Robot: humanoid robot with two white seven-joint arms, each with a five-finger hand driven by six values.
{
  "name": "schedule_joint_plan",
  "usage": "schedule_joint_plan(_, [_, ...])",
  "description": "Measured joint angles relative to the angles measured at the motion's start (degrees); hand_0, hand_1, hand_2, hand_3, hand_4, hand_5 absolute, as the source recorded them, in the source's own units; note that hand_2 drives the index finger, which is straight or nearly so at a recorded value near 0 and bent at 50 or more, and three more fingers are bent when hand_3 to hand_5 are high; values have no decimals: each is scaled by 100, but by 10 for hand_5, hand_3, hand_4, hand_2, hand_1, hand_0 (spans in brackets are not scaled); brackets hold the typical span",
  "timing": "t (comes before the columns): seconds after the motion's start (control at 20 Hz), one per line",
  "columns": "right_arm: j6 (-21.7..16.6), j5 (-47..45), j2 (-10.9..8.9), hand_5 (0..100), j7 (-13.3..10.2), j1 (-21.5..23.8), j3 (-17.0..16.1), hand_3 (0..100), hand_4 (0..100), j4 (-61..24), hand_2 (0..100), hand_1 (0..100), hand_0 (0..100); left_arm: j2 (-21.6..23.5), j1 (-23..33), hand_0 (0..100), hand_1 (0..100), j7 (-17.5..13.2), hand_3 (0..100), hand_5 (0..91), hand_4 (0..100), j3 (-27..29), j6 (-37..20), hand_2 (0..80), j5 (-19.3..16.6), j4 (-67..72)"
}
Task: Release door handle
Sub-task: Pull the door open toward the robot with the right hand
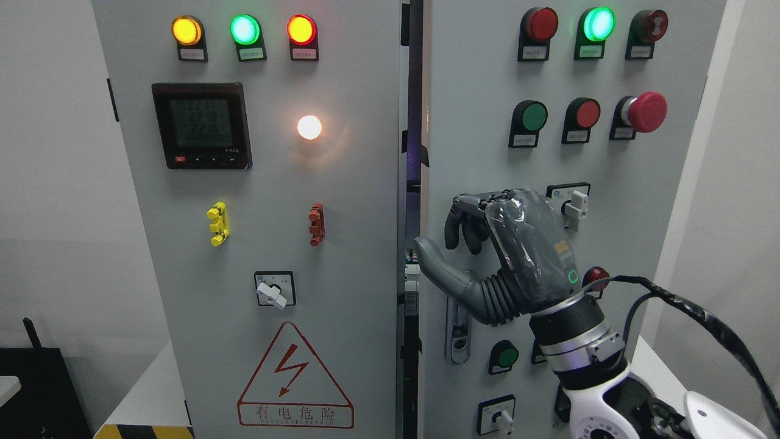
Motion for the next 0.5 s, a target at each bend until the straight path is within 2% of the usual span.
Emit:
schedule_joint_plan(0.25, [-208,226,32,997,-13,275,-327,1000,1000,-74,763,363,443,0,0,120,389,0,0,0,0,0,29,0,0,0])
schedule_joint_plan(0.5, [-612,533,70,997,-8,523,-695,1000,1000,-128,783,360,442,0,0,120,389,0,0,0,0,0,31,0,0,0])
